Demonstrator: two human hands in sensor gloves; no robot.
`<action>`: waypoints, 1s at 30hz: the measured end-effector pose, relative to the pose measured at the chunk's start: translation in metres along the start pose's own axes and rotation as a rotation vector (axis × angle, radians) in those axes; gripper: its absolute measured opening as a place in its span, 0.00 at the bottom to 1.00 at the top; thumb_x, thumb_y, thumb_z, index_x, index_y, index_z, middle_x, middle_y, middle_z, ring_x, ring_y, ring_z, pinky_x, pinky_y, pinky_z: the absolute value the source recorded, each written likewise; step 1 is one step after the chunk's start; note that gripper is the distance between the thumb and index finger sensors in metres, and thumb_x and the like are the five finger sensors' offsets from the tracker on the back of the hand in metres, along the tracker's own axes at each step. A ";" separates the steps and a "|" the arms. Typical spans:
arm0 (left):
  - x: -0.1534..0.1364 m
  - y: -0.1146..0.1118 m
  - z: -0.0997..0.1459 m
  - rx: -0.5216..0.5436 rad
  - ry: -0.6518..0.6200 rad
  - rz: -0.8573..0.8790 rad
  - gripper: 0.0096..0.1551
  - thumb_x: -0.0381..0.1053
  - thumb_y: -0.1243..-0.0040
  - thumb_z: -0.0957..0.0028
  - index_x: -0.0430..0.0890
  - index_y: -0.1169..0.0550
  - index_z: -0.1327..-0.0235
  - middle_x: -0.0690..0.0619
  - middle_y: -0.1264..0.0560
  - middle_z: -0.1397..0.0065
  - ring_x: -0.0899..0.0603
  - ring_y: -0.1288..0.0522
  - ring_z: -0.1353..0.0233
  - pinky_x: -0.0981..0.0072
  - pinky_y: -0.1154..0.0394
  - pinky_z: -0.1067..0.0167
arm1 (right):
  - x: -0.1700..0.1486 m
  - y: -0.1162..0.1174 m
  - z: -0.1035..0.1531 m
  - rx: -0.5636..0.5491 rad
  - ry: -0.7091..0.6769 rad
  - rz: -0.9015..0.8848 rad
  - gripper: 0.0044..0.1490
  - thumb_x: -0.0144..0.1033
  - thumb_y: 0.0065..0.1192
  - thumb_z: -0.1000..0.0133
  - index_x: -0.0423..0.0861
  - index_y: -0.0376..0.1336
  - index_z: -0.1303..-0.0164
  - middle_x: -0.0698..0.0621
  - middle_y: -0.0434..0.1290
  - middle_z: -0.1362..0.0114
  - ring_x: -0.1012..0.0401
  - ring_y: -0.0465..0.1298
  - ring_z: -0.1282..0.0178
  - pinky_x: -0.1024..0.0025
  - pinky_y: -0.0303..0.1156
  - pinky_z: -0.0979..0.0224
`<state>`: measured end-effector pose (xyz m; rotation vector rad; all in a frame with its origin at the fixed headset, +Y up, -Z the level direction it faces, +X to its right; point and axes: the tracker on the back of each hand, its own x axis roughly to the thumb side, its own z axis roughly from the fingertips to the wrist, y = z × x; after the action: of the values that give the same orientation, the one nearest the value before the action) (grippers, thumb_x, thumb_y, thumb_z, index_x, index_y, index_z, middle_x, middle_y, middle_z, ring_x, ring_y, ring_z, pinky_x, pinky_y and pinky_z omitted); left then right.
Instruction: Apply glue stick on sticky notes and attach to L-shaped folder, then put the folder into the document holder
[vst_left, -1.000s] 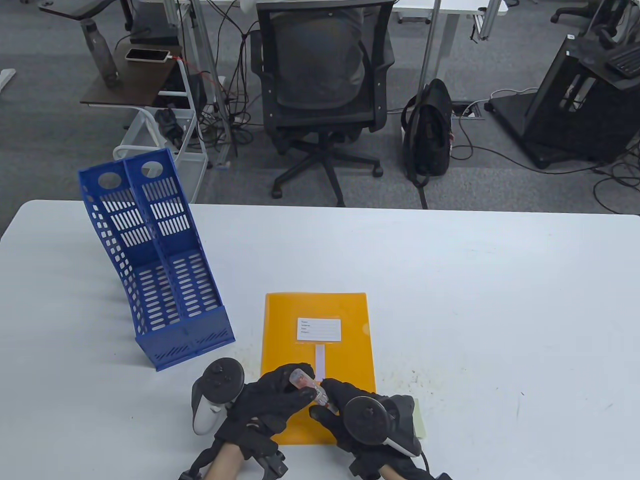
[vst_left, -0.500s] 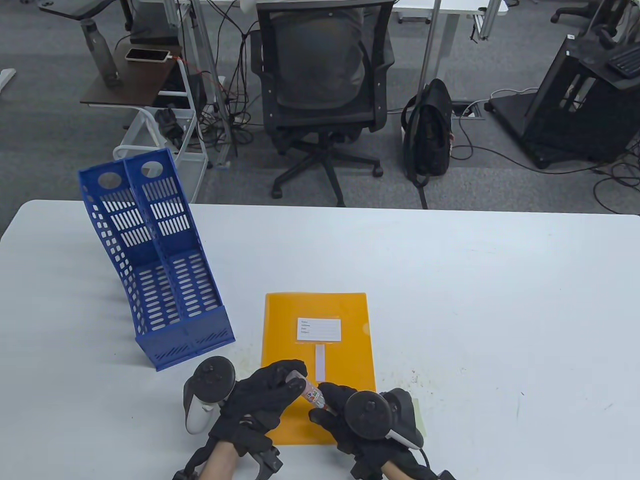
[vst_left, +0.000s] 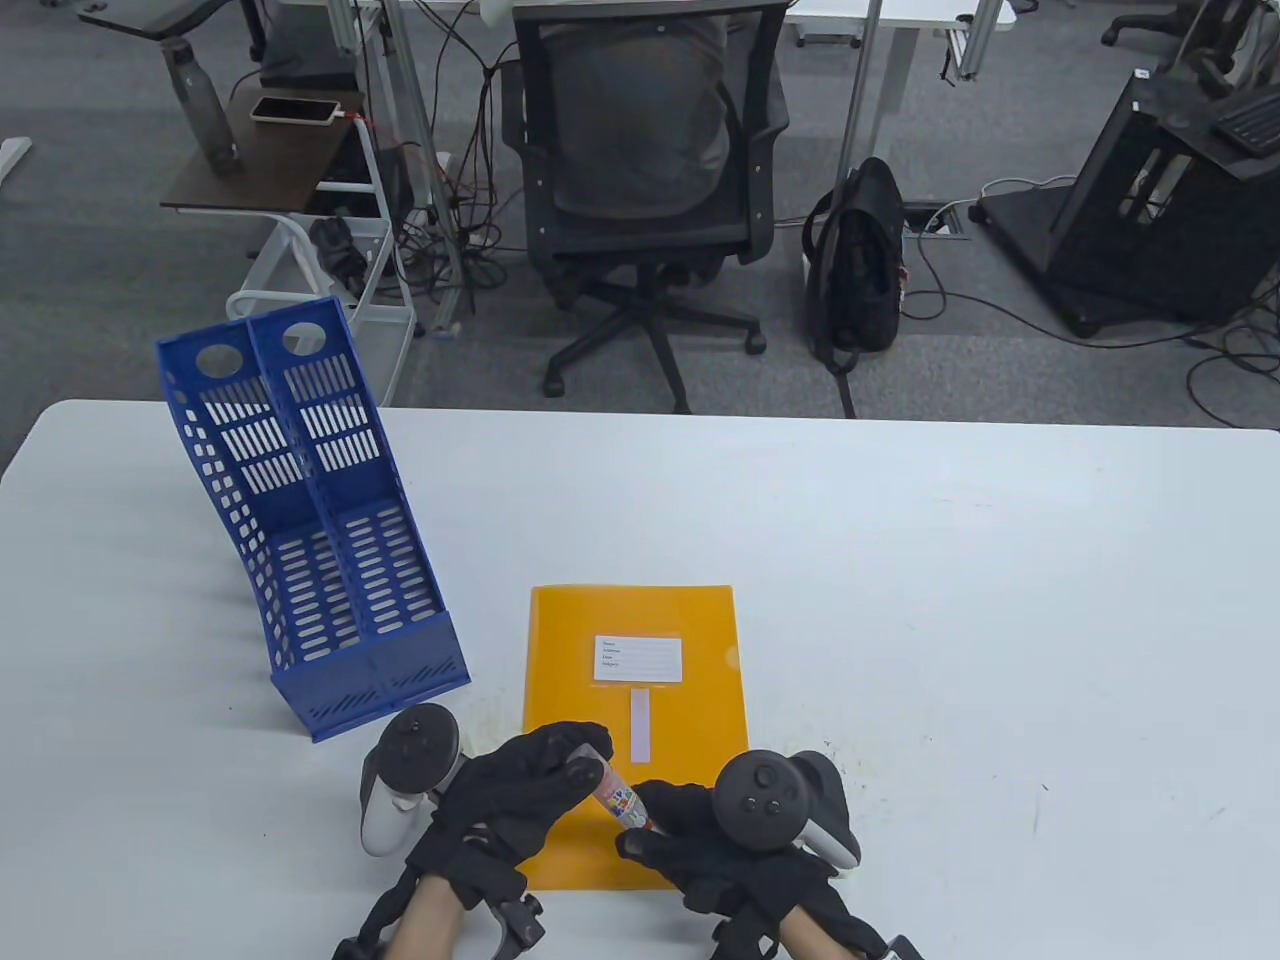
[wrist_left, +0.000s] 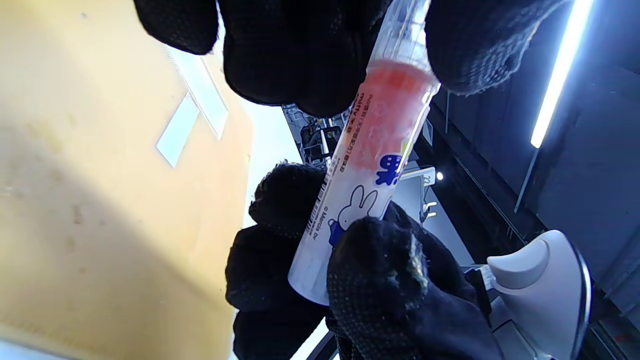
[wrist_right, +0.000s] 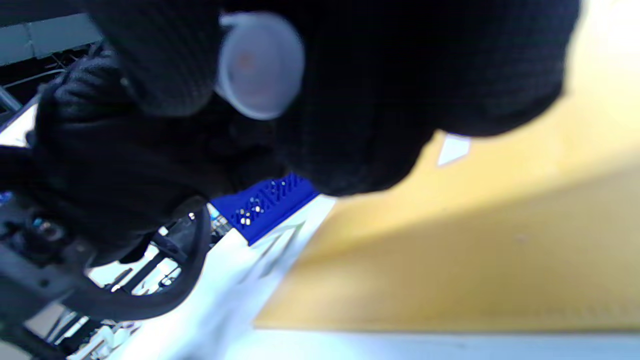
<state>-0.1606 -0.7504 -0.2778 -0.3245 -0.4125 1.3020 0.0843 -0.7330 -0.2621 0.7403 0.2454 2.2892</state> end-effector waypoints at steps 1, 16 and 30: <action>0.001 0.002 0.001 0.010 0.000 -0.004 0.33 0.63 0.40 0.46 0.49 0.26 0.31 0.49 0.23 0.32 0.40 0.27 0.32 0.35 0.37 0.29 | 0.000 0.000 0.000 -0.009 0.000 0.012 0.41 0.51 0.66 0.49 0.31 0.71 0.39 0.39 0.84 0.49 0.53 0.85 0.63 0.56 0.81 0.59; 0.029 0.077 0.035 0.287 0.094 -0.463 0.34 0.57 0.40 0.43 0.48 0.31 0.24 0.43 0.31 0.26 0.37 0.34 0.27 0.32 0.42 0.27 | 0.004 0.007 0.002 -0.119 0.022 0.483 0.41 0.52 0.67 0.50 0.33 0.71 0.39 0.40 0.83 0.49 0.52 0.85 0.63 0.55 0.81 0.59; -0.014 0.111 0.067 0.241 0.570 -0.959 0.32 0.49 0.30 0.49 0.53 0.27 0.30 0.48 0.25 0.24 0.39 0.28 0.28 0.34 0.37 0.28 | 0.006 0.010 0.002 -0.111 0.016 0.517 0.41 0.52 0.67 0.50 0.33 0.71 0.39 0.40 0.83 0.49 0.52 0.85 0.62 0.55 0.81 0.58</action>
<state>-0.2902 -0.7374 -0.2705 -0.2292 0.0941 0.2794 0.0766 -0.7362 -0.2541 0.7961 -0.0796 2.7670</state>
